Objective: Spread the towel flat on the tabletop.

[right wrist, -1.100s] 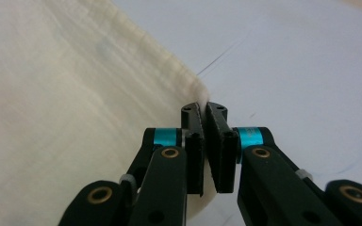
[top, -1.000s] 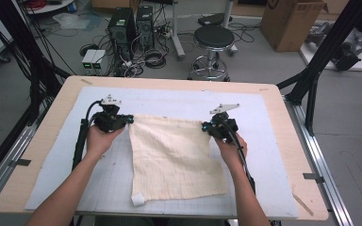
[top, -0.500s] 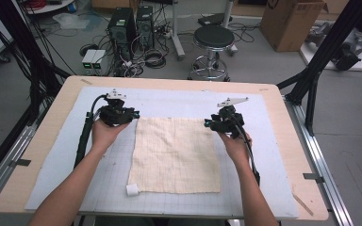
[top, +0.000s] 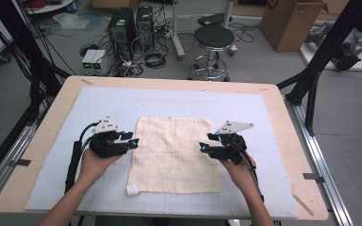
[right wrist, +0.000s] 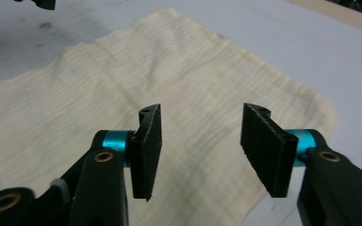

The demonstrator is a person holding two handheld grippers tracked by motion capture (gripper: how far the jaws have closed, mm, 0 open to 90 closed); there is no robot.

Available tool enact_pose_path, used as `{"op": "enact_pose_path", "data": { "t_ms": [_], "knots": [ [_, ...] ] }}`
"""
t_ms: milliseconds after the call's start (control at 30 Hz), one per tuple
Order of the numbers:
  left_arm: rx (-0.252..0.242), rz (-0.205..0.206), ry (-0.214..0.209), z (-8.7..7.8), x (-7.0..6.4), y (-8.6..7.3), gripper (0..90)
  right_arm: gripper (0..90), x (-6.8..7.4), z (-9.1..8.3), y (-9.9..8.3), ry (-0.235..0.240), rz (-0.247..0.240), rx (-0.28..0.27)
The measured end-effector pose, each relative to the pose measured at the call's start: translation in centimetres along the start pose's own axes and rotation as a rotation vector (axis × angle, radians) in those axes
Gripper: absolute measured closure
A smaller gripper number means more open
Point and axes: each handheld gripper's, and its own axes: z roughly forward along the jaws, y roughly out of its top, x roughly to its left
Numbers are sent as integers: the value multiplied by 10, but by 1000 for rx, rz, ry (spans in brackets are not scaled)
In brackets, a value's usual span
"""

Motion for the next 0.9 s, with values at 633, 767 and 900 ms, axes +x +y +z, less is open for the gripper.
{"op": "enact_pose_path", "data": {
  "t_ms": [633,767,900],
  "knots": [
    [139,136,-134,-4,-29,-51,581,379,35,-5,-54,82,-57,96],
    [149,152,-173,-5,-32,-53,581,424,37,-7,-60,61,-58,127],
    [172,175,-193,-3,-35,-56,646,476,38,-7,-61,63,-69,137]
  ]
}}
